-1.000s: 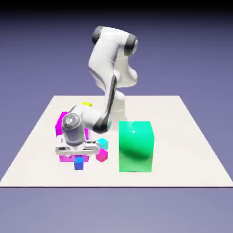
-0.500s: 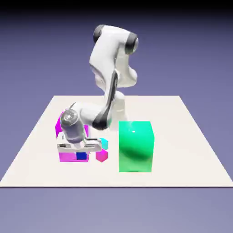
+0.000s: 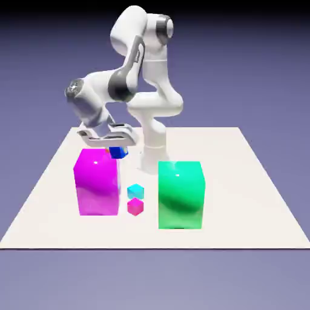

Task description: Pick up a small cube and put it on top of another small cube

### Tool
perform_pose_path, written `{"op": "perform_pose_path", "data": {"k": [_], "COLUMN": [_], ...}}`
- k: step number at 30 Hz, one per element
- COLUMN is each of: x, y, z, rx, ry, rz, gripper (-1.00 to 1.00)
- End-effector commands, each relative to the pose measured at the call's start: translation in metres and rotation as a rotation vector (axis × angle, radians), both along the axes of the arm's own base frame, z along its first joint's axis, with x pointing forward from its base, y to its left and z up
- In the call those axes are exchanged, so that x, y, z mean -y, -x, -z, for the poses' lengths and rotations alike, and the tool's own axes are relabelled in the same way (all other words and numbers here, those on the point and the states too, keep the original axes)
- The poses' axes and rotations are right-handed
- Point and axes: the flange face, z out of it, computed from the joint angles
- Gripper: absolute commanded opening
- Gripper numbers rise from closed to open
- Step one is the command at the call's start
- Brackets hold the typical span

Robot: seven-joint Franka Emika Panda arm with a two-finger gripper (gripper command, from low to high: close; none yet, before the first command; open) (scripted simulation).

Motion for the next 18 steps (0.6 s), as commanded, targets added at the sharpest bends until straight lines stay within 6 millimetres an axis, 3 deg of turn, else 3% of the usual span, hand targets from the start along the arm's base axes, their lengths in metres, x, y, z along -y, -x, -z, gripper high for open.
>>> {"op": "perform_pose_path", "data": {"k": [1,7,9,14,15,16,17,18], "x": [0.004,0.024,0.029,0.016,0.015,0.015,0.015,0.018], "y": [0.012,0.085,0.088,0.106,0.106,0.106,0.106,0.102], "z": [-0.008,-0.047,-0.044,0.019,0.021,0.021,0.021,0.009], "rx": [-0.012,-0.087,-0.099,-0.099,-0.099,-0.099,-0.099,-0.1], "ry": [0.016,0.135,0.16,0.16,0.16,0.16,0.16,0.16], "rz": [0.017,0.135,0.133,0.133,0.133,0.133,0.133,0.133], "gripper": [-1.0,-1.0,-1.0,-1.0,-1.0,1.0,1.0,1.0]}}
